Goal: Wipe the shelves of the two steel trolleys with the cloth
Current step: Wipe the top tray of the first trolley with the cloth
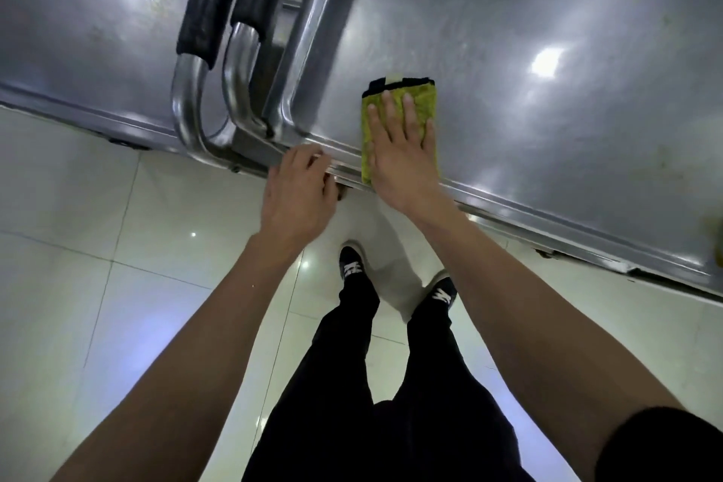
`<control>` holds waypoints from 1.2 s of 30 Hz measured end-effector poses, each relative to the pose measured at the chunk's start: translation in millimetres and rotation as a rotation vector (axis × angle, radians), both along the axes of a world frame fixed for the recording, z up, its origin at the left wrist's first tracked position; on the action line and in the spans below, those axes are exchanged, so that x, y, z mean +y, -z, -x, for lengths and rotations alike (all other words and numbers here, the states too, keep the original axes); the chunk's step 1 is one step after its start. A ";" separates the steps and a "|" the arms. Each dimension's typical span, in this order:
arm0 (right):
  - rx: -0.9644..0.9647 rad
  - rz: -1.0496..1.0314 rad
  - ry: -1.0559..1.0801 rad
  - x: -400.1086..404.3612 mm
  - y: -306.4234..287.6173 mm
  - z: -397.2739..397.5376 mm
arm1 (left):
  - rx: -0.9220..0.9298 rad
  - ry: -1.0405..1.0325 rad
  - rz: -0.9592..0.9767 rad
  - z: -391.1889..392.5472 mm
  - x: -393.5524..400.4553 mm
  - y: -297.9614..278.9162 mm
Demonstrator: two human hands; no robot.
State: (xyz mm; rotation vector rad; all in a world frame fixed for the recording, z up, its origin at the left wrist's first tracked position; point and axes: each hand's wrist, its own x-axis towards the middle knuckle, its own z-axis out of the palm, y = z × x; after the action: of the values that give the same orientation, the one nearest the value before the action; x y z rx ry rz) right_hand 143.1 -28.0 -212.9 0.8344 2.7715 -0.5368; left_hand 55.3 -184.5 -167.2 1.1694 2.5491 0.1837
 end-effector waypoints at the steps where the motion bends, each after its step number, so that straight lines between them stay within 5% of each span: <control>1: 0.005 0.001 -0.029 -5.8 -0.4 14.3 | -0.007 0.009 0.002 7.2 -7.5 2.3; 11: 0.059 0.008 -0.236 -25.5 -4.1 72.2 | -0.039 0.025 -0.129 41.4 -34.7 11.6; 17: 0.044 -0.003 0.027 0.8 -4.5 25.9 | -0.012 0.126 -0.177 35.1 3.4 4.5; 27: 0.061 -0.021 0.178 82.7 -6.6 -75.0 | 0.033 0.329 0.070 -36.4 129.0 2.8; 36: 0.072 -0.010 0.277 176.6 -7.5 -173.2 | 0.032 0.312 0.154 -120.7 215.2 5.0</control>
State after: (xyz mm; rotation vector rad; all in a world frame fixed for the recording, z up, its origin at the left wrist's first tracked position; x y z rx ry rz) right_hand 316.2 148.6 -205.4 1.2351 2.7400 -0.6095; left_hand 176.1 30.7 -172.2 1.4937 2.3186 -0.1042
